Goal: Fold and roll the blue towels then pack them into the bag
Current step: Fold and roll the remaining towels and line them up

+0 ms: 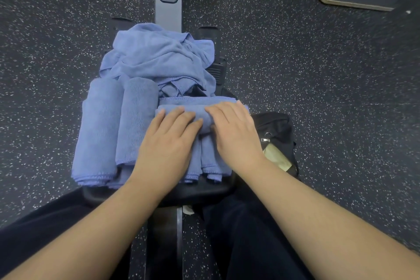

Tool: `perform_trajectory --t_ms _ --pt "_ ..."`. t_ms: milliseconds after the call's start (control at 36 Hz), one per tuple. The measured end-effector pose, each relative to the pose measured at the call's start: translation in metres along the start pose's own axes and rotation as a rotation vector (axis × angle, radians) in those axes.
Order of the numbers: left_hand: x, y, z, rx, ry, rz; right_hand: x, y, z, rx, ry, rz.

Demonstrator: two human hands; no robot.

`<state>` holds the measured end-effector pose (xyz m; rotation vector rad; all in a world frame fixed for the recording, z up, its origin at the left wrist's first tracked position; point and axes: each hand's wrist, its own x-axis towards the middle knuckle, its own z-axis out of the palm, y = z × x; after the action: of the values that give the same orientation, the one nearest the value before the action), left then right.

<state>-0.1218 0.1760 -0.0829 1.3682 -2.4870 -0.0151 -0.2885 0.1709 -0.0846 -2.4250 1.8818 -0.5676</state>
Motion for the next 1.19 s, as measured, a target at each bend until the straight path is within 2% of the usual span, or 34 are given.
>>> perform_trajectory --t_ms 194,361,472,528,722,861,1000,1083,1194 --pt "0.001 0.000 0.003 0.081 -0.094 -0.041 0.006 -0.002 0.005 -0.009 -0.029 0.054" --pt "0.004 -0.001 0.002 0.103 -0.119 -0.050 0.008 -0.007 0.001 0.005 0.015 -0.003" --pt "0.004 -0.001 0.001 0.101 -0.135 -0.037 0.006 -0.004 0.005 -0.091 -0.102 -0.036" --pt "0.003 0.000 0.000 0.078 -0.140 -0.030 0.009 -0.003 0.006 -0.119 -0.127 -0.025" --pt "-0.001 0.001 -0.019 -0.189 -0.026 0.110 0.018 0.002 0.003 -0.019 -0.022 -0.032" --pt "-0.011 0.008 -0.020 -0.303 -0.174 -0.002 0.015 0.000 -0.006 -0.012 -0.057 -0.027" --pt "-0.017 0.011 -0.025 -0.246 -0.197 -0.001 0.004 -0.003 -0.021 -0.024 -0.075 -0.025" --pt "-0.022 0.016 -0.029 -0.251 -0.212 -0.058 -0.004 -0.005 -0.027 -0.037 -0.085 -0.025" --pt "-0.033 0.020 -0.034 -0.263 -0.209 -0.096 -0.019 -0.015 -0.034 -0.034 -0.175 0.040"
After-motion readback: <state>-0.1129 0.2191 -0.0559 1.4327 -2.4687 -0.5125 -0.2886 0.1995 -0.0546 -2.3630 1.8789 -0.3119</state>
